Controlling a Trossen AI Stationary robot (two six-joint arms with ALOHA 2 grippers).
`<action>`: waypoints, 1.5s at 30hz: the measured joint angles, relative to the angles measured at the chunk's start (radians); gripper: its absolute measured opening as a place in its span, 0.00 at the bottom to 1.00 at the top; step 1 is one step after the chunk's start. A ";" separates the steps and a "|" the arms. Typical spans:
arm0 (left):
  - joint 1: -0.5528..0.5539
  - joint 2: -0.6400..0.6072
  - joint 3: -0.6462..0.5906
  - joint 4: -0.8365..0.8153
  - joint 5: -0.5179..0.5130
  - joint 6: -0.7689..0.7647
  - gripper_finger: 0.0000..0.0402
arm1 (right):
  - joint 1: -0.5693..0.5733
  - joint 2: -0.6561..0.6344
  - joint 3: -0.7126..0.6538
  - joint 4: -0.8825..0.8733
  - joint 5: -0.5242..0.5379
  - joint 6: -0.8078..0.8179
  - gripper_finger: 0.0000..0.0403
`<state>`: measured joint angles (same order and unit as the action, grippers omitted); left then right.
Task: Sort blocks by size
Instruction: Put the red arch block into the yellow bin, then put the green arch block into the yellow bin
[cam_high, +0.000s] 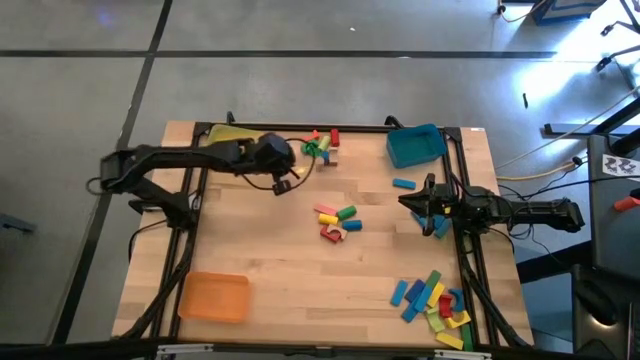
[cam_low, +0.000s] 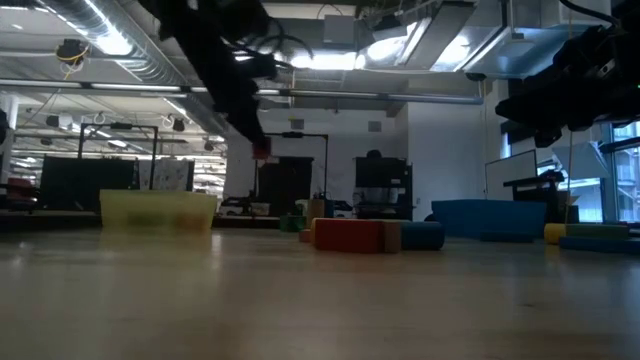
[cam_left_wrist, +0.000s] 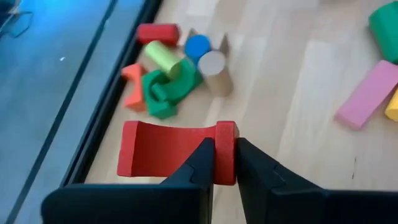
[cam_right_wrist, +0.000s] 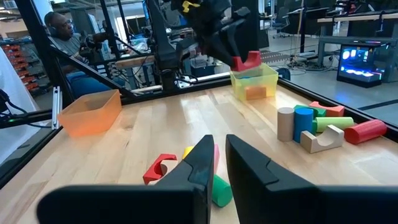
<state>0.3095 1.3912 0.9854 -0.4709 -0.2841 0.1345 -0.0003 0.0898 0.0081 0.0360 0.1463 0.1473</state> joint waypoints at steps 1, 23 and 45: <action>0.006 -0.025 -0.018 0.002 -0.002 -0.011 0.08 | 0.000 0.000 0.000 0.000 0.000 0.000 0.11; 0.440 -0.247 -0.299 0.051 -0.016 -0.264 0.10 | 0.000 0.000 0.000 0.001 0.000 -0.022 0.11; 0.439 -0.238 -0.269 0.129 0.094 -0.289 0.44 | 0.000 0.000 0.000 0.000 0.000 -0.022 0.11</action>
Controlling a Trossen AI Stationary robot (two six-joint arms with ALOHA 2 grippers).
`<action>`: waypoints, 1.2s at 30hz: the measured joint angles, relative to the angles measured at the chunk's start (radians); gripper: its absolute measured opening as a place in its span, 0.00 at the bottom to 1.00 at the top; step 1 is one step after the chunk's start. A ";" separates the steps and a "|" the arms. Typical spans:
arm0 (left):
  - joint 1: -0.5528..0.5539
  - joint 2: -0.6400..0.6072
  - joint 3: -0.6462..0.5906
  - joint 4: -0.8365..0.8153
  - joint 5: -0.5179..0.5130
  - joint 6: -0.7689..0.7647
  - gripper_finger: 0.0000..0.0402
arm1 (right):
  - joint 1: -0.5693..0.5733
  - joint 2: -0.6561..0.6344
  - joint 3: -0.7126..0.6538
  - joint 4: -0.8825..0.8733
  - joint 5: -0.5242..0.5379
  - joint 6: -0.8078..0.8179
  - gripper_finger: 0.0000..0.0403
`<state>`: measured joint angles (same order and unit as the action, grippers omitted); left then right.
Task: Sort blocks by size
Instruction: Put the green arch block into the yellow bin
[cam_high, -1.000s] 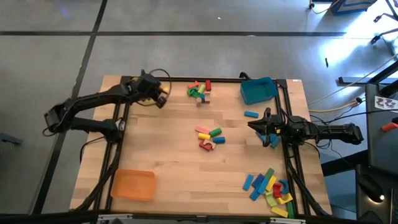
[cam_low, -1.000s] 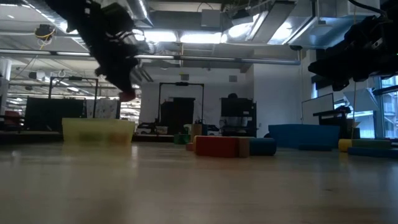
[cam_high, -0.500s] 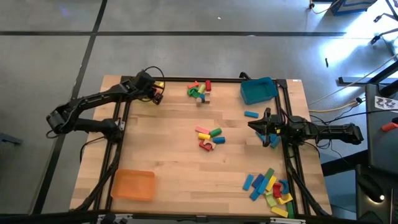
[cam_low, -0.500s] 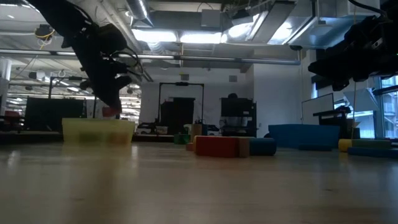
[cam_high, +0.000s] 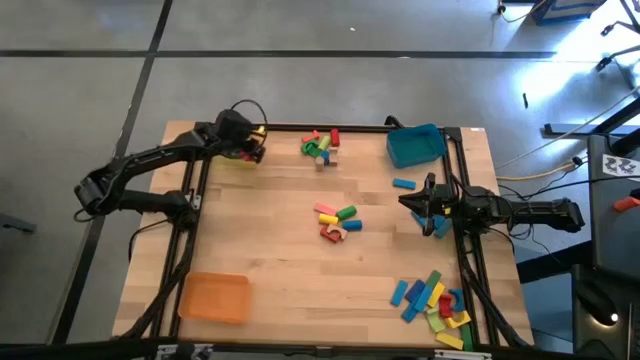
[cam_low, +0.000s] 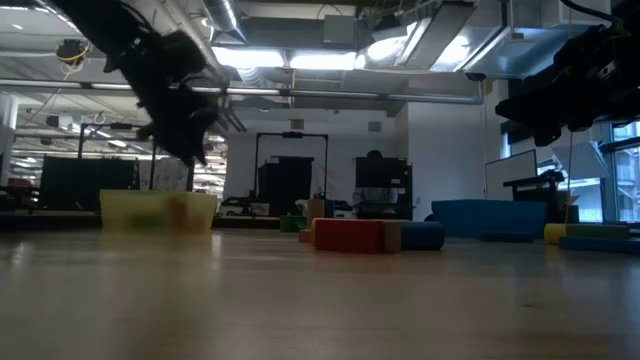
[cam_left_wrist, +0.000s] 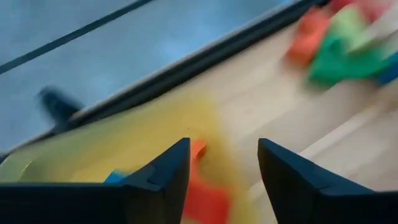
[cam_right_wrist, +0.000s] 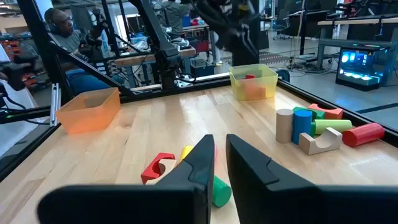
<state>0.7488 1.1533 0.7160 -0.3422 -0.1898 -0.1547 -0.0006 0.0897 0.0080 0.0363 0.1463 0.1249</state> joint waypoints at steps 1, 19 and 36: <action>-0.012 0.000 0.010 0.026 0.028 0.000 0.45 | 0.000 0.000 0.000 0.000 0.000 0.000 0.11; -0.154 0.456 0.193 0.375 0.082 0.016 0.45 | 0.000 0.000 0.000 0.010 0.026 0.000 0.11; -0.114 0.755 0.396 0.275 0.073 0.043 0.45 | 0.000 0.000 0.000 0.007 0.026 0.001 0.11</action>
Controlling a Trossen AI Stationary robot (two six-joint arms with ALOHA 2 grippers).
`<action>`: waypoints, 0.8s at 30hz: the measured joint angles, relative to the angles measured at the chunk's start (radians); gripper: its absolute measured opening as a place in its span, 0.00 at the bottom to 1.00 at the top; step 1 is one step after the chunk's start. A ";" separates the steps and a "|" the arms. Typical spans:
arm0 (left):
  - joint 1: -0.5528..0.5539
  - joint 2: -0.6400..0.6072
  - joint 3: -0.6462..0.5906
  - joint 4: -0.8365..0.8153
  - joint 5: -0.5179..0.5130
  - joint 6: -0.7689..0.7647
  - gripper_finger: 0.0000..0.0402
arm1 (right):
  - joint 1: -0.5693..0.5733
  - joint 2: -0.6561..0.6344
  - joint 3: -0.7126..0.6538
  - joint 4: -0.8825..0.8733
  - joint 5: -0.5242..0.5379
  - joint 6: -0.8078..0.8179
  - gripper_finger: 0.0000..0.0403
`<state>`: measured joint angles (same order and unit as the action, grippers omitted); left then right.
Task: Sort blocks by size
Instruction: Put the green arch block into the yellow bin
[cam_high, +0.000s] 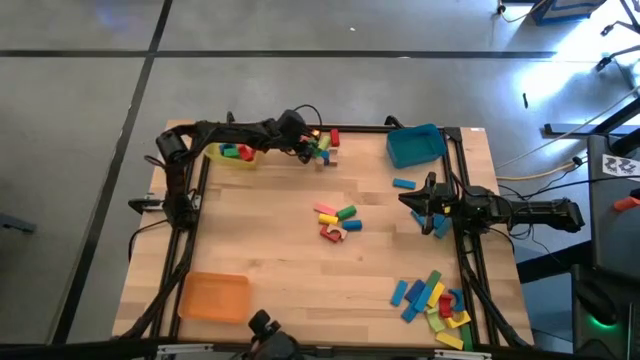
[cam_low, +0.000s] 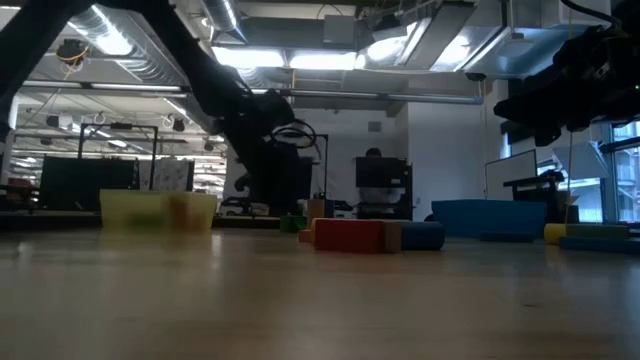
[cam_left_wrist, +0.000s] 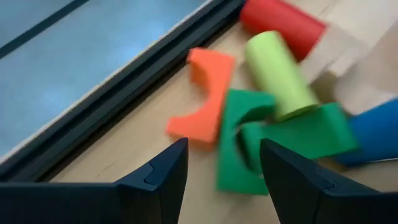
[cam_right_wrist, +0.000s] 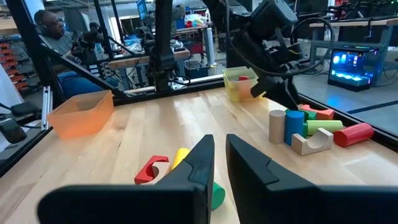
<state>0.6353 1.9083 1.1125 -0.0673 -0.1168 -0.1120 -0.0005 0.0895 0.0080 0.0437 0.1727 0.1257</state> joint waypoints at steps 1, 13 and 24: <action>0.003 -0.002 0.000 -0.023 -0.001 0.000 0.45 | 0.000 0.000 0.000 0.000 0.000 0.000 0.11; -0.033 -0.004 0.003 -0.270 -0.004 0.008 0.45 | 0.000 0.000 0.000 -0.004 -0.008 0.000 0.11; -0.034 -0.005 0.001 -0.254 -0.002 0.097 0.39 | 0.000 0.000 0.000 -0.004 -0.008 0.001 0.11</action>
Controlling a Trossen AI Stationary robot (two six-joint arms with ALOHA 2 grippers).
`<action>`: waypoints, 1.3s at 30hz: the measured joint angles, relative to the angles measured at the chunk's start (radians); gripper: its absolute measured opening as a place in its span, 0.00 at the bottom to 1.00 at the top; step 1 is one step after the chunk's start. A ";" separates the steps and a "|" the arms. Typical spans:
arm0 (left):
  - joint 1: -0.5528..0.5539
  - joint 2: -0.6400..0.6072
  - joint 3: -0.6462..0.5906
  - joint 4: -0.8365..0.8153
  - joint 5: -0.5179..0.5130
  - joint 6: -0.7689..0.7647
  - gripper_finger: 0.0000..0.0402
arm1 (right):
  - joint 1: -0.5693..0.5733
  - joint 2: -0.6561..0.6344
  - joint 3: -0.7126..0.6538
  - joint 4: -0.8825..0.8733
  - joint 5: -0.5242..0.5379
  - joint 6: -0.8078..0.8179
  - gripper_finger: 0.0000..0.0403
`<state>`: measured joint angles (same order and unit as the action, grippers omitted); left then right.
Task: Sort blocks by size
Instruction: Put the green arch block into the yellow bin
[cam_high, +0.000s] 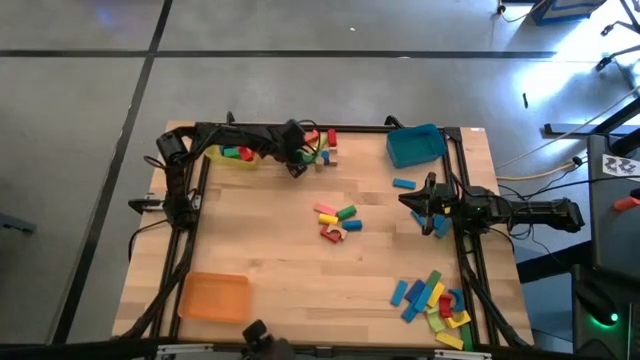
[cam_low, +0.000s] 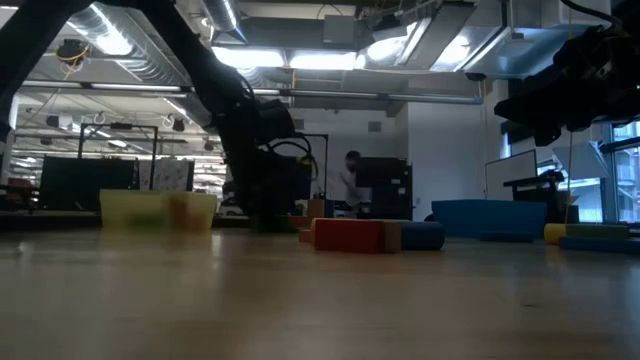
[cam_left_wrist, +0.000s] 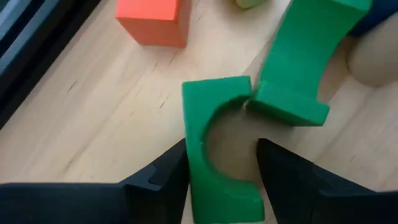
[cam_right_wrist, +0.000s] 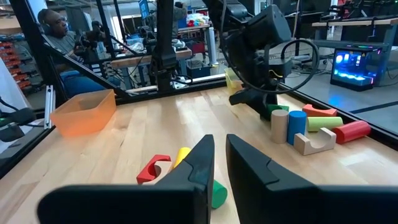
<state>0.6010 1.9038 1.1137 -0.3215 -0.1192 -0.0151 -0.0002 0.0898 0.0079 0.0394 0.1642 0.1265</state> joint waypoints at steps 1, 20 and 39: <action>0.004 0.000 0.000 -0.001 0.000 0.000 0.36 | 0.000 0.000 0.000 0.000 0.000 0.003 0.11; -0.074 -0.171 -0.002 -0.125 -0.033 -0.017 0.28 | 0.000 0.000 0.000 0.000 0.000 0.007 0.11; 0.105 -0.520 -0.018 -0.417 -0.267 -0.095 0.28 | 0.000 0.000 0.000 0.006 0.000 0.006 0.11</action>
<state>0.7061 1.3838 1.0959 -0.7387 -0.3866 -0.1105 -0.0002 0.0898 0.0081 0.0452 0.1646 0.1329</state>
